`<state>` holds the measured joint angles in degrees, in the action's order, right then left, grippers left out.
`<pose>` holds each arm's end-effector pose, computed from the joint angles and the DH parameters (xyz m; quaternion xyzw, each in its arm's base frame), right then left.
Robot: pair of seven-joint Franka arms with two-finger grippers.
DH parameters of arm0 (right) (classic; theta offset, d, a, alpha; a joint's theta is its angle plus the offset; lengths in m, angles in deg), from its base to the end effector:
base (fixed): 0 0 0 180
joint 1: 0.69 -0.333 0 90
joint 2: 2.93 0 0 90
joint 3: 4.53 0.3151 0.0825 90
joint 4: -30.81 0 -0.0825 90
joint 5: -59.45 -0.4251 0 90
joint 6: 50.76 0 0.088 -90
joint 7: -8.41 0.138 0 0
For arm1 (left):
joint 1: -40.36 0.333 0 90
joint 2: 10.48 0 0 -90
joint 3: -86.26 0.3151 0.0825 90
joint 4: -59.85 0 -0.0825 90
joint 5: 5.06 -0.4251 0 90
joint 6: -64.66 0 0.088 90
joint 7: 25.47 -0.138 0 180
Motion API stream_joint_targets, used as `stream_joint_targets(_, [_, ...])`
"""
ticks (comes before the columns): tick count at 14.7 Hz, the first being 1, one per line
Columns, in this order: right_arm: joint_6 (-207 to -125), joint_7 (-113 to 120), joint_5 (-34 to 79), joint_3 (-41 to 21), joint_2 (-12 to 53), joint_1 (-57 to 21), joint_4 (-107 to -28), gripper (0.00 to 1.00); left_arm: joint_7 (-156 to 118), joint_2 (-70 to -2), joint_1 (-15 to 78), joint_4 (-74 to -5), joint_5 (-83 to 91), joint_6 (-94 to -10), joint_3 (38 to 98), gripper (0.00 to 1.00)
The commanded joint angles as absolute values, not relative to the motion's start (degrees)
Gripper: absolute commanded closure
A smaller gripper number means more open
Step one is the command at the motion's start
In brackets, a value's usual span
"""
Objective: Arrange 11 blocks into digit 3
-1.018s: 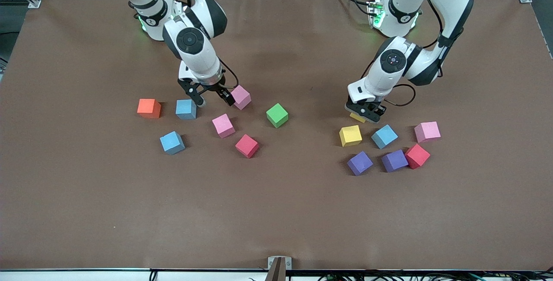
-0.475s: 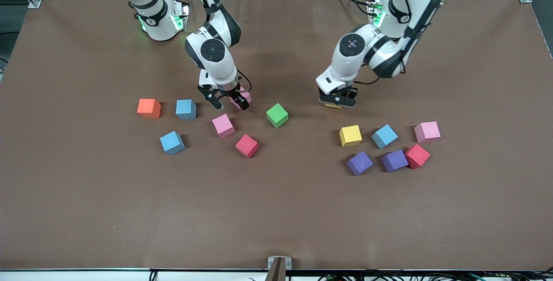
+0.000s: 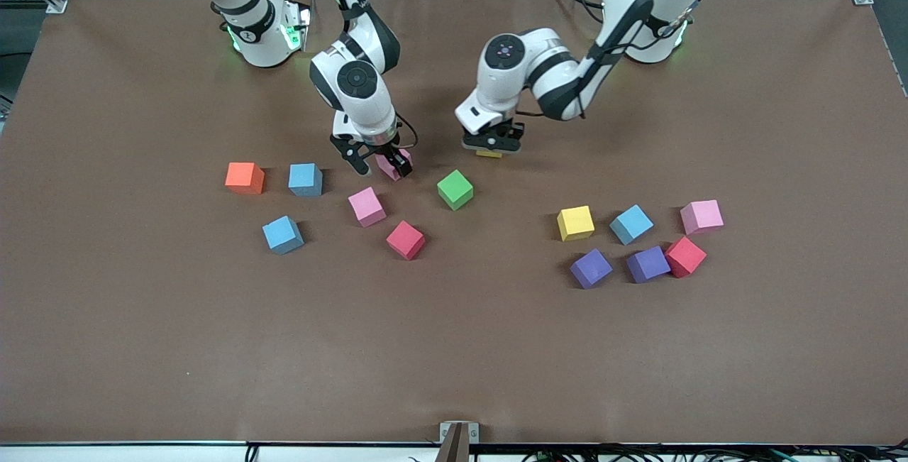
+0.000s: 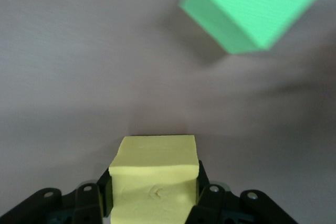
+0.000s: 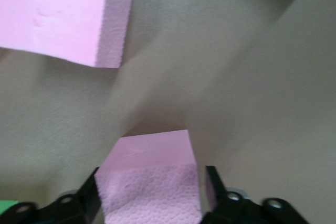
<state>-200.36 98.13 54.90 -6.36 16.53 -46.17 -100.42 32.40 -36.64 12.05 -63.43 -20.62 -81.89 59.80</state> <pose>0.3978 0.3772 0.1328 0.9065 -0.4219 -0.0169 0.0028 0.3303 -0.4903 0.1416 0.9975 -0.0654 -0.0156 0.0196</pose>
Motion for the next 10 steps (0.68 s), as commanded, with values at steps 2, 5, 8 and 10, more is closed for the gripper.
stream_joint_targets(2, [-198.77, 110.39, 54.00, -6.91, 15.44, -46.22, -101.20, 1.00, 35.70, -42.90, 7.41, -53.54, -20.61, -76.58, 60.51, 0.59])
stream_joint_targets(5, [-198.86, 121.30, 53.91, -6.82, 15.00, -45.51, -101.20, 1.00, 38.51, -45.45, 5.47, -50.20, -21.05, -76.49, 60.77, 0.59])
stream_joint_targets(8, [-198.77, 129.24, 53.91, -6.91, 14.74, -45.42, -101.29, 1.00, 40.09, -46.77, 1.00, -47.74, -20.96, -76.14, 65.24, 0.59])
stream_joint_targets(10, [-199.03, 131.62, 53.91, -6.91, 13.95, -45.42, -102.08, 1.00, 41.41, -47.65, -1.73, -46.15, -20.96, -76.14, 67.80, 0.59])
